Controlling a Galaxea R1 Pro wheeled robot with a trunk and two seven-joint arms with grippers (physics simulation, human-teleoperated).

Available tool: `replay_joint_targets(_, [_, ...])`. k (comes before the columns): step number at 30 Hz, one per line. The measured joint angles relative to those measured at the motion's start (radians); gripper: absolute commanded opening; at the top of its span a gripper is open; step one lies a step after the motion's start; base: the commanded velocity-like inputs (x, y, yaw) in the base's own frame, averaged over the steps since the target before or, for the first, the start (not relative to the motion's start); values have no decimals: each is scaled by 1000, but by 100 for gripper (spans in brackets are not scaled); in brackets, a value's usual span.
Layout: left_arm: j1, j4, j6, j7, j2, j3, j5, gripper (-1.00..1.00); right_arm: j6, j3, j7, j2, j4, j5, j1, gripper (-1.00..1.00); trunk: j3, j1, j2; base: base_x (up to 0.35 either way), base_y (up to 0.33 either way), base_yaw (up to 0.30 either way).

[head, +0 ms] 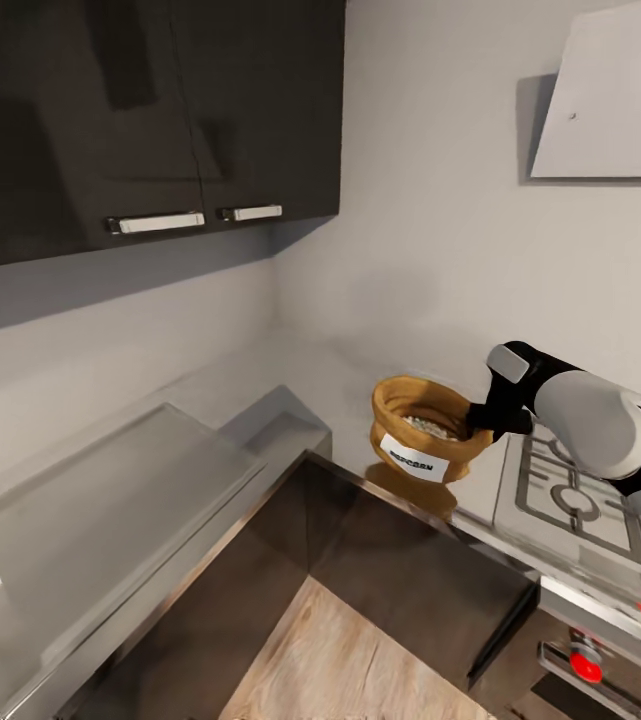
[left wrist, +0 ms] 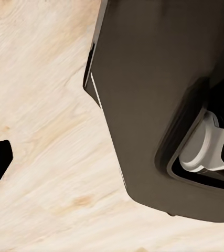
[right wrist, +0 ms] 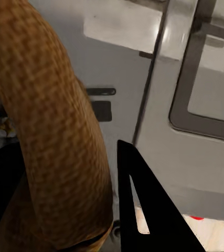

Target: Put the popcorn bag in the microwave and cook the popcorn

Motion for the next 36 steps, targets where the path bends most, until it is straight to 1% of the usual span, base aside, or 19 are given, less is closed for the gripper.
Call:
replay_joint_targets(13, [0, 0, 0, 0, 0, 0, 0, 100, -1, -6, 0, 0, 0, 0, 0, -100, 0, 0, 0, -15, 14, -297])
replay_joint_targets(20, [0, 0, 0, 0, 0, 0, 0, 100, -1, -10, 0, 0, 0, 0, 0, -100, 0, 0, 0, 0, 79, -298])
replay_joint_targets(36, [0, 0, 0, 0, 0, 0, 0, 100, 0, -10, 0, -1, -1, 0, 0, -100, 11, 0, 0, 0, 1, -288])
